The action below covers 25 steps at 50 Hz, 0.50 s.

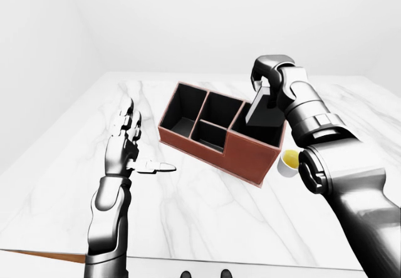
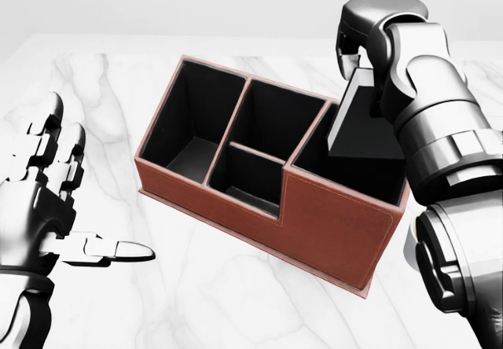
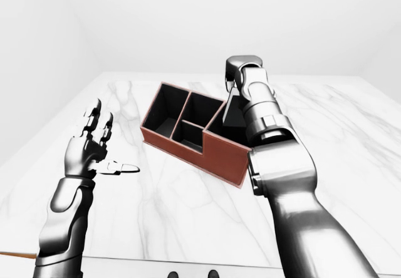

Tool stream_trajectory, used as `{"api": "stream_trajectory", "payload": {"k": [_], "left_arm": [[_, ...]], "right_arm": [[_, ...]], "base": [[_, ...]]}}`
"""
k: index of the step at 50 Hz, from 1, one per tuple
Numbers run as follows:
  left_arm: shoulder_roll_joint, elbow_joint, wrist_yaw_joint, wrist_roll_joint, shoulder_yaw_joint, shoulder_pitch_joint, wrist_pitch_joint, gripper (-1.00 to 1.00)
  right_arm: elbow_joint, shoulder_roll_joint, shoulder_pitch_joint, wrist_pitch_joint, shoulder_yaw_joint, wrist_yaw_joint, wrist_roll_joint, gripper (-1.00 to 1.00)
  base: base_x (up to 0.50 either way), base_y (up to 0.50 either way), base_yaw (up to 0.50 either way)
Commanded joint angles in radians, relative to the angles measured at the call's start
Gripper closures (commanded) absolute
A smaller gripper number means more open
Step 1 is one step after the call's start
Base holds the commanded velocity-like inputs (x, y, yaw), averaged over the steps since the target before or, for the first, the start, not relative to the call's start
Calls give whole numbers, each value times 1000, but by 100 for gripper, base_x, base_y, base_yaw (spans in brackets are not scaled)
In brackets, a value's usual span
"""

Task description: Pick up the book and place it in the right compartment of the caddy.

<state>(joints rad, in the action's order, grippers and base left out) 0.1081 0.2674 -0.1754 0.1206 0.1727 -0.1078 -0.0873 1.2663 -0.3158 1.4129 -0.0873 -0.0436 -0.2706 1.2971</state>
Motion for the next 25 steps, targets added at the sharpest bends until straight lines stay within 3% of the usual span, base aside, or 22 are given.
{"api": "stream_trajectory", "payload": {"k": [1, 25], "left_arm": [[3, -22, -2, 3, 6, -1, 0, -100], [12, -67, 2, 14, 24, 8, 0, -100]], "right_arm": [[3, 5, 7, 0, -16, 25, 27, 100], [37, 35, -9, 0, -15, 74, 16, 100]], "base": [[0, 0, 0], [0, 0, 0]]}}
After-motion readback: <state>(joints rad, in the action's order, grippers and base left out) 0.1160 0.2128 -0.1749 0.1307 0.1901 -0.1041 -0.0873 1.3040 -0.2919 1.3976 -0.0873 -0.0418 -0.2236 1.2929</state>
